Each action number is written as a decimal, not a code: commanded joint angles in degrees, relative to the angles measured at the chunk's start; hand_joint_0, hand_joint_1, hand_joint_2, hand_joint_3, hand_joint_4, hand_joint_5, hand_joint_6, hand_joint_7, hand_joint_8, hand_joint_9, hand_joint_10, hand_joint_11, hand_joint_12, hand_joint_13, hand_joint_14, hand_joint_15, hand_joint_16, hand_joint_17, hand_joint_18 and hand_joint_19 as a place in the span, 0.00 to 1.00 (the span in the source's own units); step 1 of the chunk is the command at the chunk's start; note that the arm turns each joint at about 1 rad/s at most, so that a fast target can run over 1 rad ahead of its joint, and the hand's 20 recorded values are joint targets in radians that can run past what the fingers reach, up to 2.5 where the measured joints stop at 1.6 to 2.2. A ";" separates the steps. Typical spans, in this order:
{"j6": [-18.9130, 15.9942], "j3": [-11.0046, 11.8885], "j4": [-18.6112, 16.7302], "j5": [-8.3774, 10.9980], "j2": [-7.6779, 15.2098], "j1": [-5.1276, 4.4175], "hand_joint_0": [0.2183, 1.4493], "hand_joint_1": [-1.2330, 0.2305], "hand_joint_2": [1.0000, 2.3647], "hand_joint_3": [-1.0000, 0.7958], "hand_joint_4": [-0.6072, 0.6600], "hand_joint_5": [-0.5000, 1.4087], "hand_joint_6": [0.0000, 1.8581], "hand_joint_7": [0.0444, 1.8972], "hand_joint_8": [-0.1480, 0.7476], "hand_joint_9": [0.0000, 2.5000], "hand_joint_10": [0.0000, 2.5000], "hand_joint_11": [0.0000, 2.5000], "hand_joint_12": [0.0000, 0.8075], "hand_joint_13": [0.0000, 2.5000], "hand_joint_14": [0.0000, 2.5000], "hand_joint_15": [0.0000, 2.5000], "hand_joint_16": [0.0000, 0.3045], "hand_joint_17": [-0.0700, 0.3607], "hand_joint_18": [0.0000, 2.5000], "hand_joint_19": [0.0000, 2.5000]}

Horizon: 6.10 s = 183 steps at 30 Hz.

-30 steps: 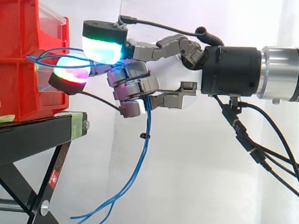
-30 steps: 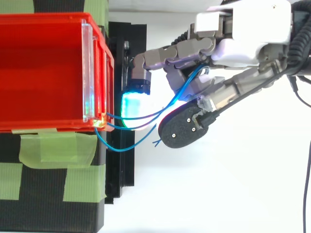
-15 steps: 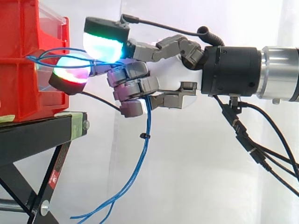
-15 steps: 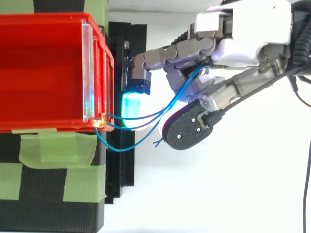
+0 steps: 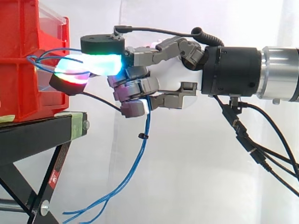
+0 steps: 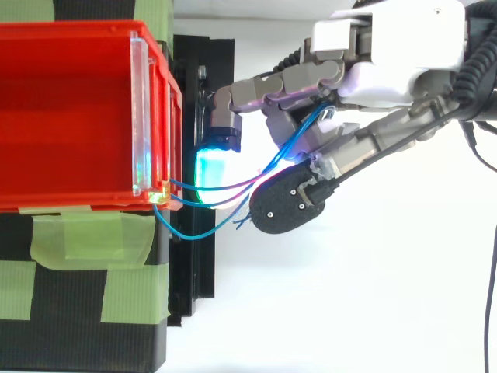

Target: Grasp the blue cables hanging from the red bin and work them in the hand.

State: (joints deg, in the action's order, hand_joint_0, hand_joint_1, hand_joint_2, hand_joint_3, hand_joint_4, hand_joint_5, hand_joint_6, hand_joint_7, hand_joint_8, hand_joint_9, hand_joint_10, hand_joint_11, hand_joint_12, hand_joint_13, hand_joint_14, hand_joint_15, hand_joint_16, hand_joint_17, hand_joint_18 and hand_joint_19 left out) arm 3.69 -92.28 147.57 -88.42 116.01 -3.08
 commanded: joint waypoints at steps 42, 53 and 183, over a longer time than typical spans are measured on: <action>0.09 0.00 0.00 0.09 0.00 0.00 0.56 0.43 0.01 0.13 0.70 0.41 0.00 0.70 0.60 0.21 1.00 0.75 0.54 0.30 1.00 0.60 0.15 0.40 0.50 0.49; 0.09 0.00 0.09 0.09 0.00 -0.17 0.56 0.40 0.00 0.07 0.71 0.41 0.01 0.70 0.59 0.21 1.00 0.74 0.54 0.31 1.00 0.59 0.15 0.40 0.51 0.48; 1.58 0.09 -0.35 5.89 0.00 -0.09 0.75 0.34 0.00 0.76 0.61 0.34 0.00 0.64 0.58 0.12 1.00 0.73 0.55 0.20 1.00 0.58 0.16 0.42 0.33 0.43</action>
State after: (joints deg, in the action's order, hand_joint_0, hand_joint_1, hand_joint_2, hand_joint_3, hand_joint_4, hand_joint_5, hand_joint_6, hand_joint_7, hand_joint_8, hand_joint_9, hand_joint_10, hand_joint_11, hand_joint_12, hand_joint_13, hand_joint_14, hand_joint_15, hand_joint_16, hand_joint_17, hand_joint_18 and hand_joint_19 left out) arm 5.64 -92.22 147.16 -82.47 116.02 -3.16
